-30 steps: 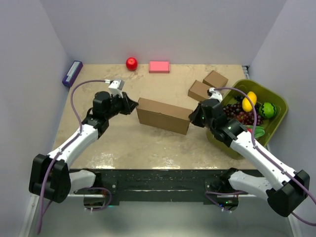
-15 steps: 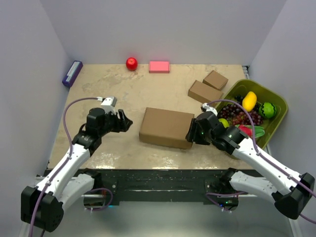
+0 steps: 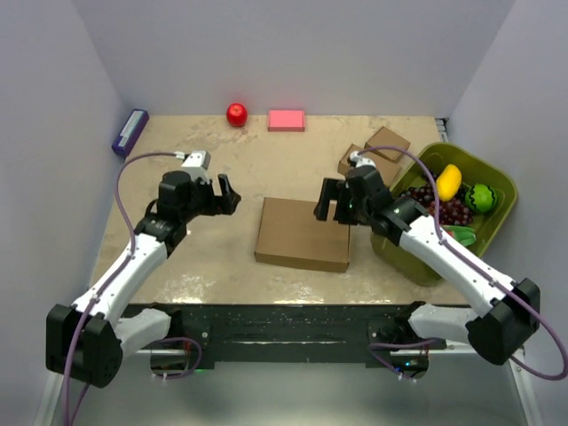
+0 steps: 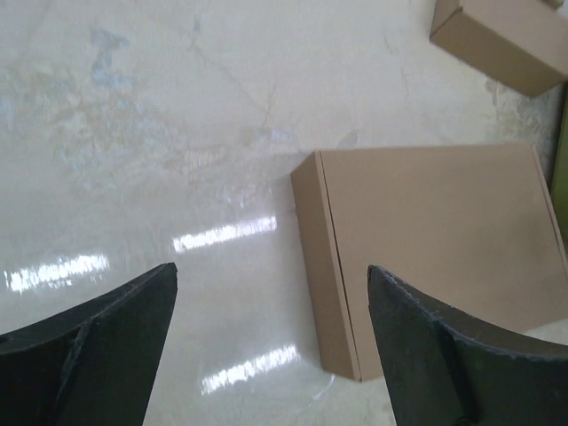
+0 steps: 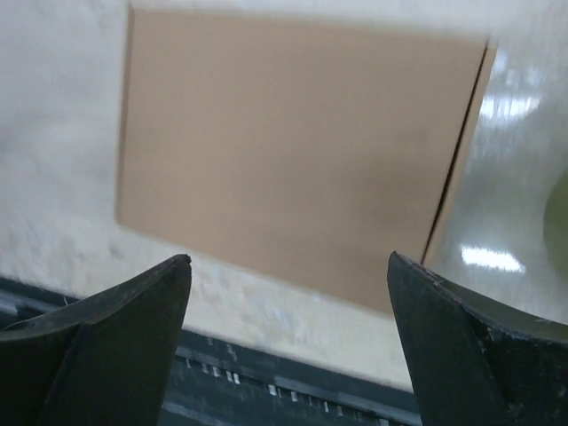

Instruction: Fold the paper box

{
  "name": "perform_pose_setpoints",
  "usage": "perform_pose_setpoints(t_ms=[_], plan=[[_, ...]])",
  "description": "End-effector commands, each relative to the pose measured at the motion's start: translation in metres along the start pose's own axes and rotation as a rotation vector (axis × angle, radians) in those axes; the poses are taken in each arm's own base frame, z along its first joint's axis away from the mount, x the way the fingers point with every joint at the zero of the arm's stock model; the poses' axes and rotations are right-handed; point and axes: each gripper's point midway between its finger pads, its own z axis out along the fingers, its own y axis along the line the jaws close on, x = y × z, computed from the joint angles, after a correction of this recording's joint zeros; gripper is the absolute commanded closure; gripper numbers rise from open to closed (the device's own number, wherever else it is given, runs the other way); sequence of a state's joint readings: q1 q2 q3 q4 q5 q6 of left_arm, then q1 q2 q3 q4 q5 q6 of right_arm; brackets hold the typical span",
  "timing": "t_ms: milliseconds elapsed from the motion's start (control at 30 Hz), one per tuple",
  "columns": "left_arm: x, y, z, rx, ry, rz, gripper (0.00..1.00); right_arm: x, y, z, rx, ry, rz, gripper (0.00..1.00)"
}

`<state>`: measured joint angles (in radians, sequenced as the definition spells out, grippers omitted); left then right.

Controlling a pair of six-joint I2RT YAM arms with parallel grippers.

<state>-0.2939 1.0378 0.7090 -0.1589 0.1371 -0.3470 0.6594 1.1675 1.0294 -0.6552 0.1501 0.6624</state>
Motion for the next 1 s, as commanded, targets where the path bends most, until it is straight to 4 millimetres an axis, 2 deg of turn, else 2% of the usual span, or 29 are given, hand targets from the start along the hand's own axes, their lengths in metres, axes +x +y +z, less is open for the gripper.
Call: perform_pose_setpoints(t_ms=[0,33,67,100,133,167,200,267,300,333,367,400,433,467,533,633,800,967], plan=[[-0.087,0.0,0.013,0.056,-0.232,0.029,0.08,-0.097,0.022,0.005,-0.139,-0.256,-0.094,0.04],[-0.095,0.001,0.014,0.07,-0.25,0.008,0.08,-0.114,0.012,0.006,-0.128,-0.295,-0.095,0.04],[-0.111,0.001,0.012,0.084,-0.287,0.009,0.08,-0.13,0.012,0.004,-0.145,-0.343,-0.107,0.03],[-0.118,0.009,0.012,0.067,-0.296,0.002,0.08,-0.143,0.007,0.002,-0.133,-0.377,-0.119,0.02],[-0.125,0.012,0.011,0.057,-0.309,0.021,0.08,-0.157,-0.011,0.003,-0.102,-0.398,-0.095,0.02],[-0.14,0.011,0.005,0.048,-0.339,0.044,0.08,-0.171,-0.021,-0.001,-0.09,-0.435,-0.08,0.02],[-0.147,0.015,-0.001,0.019,-0.353,0.063,0.07,-0.182,-0.04,-0.004,-0.086,-0.45,-0.048,0.02],[-0.161,0.009,-0.013,0.021,-0.394,0.137,0.02,-0.197,-0.061,-0.016,-0.078,-0.511,-0.015,0.02],[-0.17,0.002,-0.027,0.035,-0.441,0.167,0.0,-0.195,-0.072,-0.018,-0.077,-0.518,0.004,0.01],[-0.173,0.0,-0.033,0.037,-0.462,0.175,0.0,-0.201,-0.094,-0.026,-0.044,-0.552,0.033,0.01],[-0.175,-0.001,-0.038,0.036,-0.477,0.177,0.0,-0.206,-0.098,-0.041,-0.049,-0.603,0.033,0.01],[-0.18,-0.004,-0.048,0.036,-0.505,0.183,0.0,-0.2,-0.107,-0.042,-0.034,-0.605,0.042,0.01],[-0.181,-0.005,-0.052,0.033,-0.515,0.18,0.0,-0.202,-0.124,-0.05,0.01,-0.635,0.062,0.01],[-0.18,-0.005,-0.054,0.031,-0.516,0.178,0.0,-0.203,-0.125,-0.065,0.021,-0.681,0.058,0.01],[-0.184,-0.005,-0.063,0.013,-0.541,0.175,0.0,-0.195,-0.138,-0.07,0.066,-0.701,0.06,0.01],[-0.186,-0.004,-0.072,0.0,-0.575,0.173,0.0,-0.186,-0.145,-0.081,0.106,-0.732,0.036,0.01],[-0.185,-0.002,-0.072,-0.008,-0.586,0.171,0.0,-0.176,-0.153,-0.087,0.151,-0.744,0.032,0.01],[-0.183,-0.001,-0.075,-0.019,-0.585,0.172,0.0,-0.177,-0.152,-0.095,0.159,-0.762,0.03,0.01]])
